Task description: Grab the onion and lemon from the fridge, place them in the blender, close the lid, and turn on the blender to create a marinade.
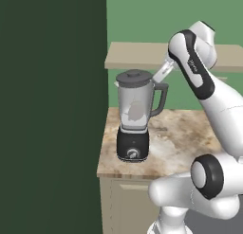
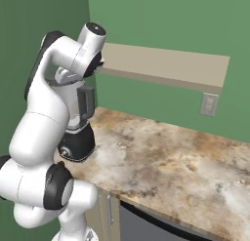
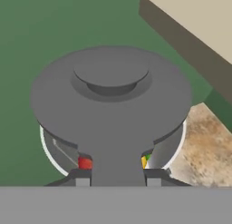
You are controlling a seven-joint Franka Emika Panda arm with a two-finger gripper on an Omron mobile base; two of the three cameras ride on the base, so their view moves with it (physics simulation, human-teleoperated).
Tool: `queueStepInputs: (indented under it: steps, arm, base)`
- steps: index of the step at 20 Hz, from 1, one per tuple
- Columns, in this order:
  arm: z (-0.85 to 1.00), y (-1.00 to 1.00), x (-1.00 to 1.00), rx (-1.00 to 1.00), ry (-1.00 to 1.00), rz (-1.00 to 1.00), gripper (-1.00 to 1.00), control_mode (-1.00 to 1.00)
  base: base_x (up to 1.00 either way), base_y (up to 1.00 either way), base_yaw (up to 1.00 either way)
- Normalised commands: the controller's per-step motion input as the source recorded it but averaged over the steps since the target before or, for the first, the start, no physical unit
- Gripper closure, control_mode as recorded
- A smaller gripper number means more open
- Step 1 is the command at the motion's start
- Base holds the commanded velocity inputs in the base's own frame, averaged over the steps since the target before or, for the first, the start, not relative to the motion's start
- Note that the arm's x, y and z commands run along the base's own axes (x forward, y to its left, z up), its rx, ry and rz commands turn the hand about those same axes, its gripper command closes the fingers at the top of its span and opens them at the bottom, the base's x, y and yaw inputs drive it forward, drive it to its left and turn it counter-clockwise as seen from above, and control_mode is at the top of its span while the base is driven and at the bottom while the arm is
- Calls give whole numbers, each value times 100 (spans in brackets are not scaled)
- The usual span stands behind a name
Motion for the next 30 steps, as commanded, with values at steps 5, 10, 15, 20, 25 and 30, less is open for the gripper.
queueStepInputs:
  steps: [5,10,15,20,25,30]
  arm:
    - [-6,0,18,0,0,-12,100,-100]
    - [-13,0,8,-1,0,-9,100,-100]
    - [-16,0,0,-2,0,-9,100,-100]
    - [-11,0,0,-3,1,-9,100,-100]
    - [-11,0,0,-3,0,-10,100,-100]
    - [-8,0,0,-1,0,-11,100,-100]
  base:
    - [0,0,0]
    - [0,0,0]
    - [0,0,0]
    - [0,0,0]
    - [0,0,0]
    - [0,0,0]
